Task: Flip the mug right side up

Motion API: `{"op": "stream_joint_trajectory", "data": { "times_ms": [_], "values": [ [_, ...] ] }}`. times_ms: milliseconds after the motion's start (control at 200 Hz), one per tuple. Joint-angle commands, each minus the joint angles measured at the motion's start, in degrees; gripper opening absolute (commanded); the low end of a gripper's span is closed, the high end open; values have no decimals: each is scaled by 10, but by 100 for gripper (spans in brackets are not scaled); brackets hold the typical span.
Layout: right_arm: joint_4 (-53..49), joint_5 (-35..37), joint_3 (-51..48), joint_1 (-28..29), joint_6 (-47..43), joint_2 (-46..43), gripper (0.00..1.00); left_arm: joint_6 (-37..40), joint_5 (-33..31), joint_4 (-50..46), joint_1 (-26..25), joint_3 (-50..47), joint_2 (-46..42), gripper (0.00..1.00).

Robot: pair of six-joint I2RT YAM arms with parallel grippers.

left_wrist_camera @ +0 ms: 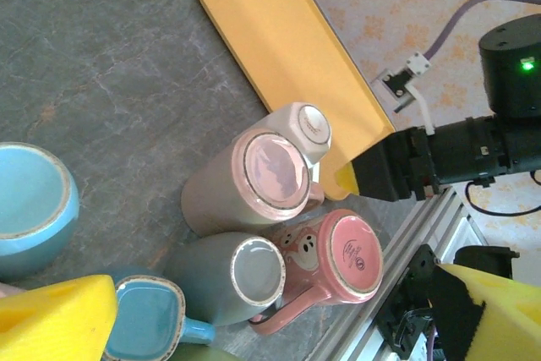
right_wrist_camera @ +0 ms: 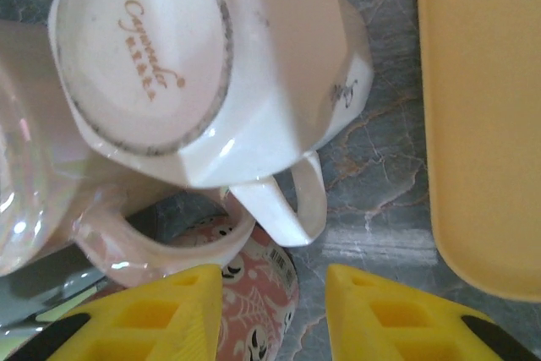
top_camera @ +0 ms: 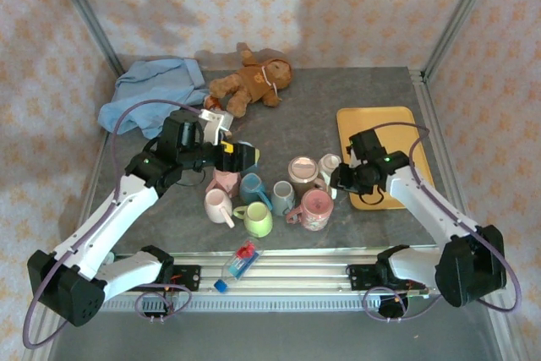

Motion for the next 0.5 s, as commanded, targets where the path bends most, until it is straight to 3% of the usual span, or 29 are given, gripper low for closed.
{"op": "stream_joint_trajectory", "data": {
  "times_ms": [0,495],
  "values": [
    [31,-2,-5,4,-4,26,36,-6,12,10,-11,11,13,95],
    [63,23,1,5,-30,92,33,-10,-11,17,-39,29,51,94]
  ]
}}
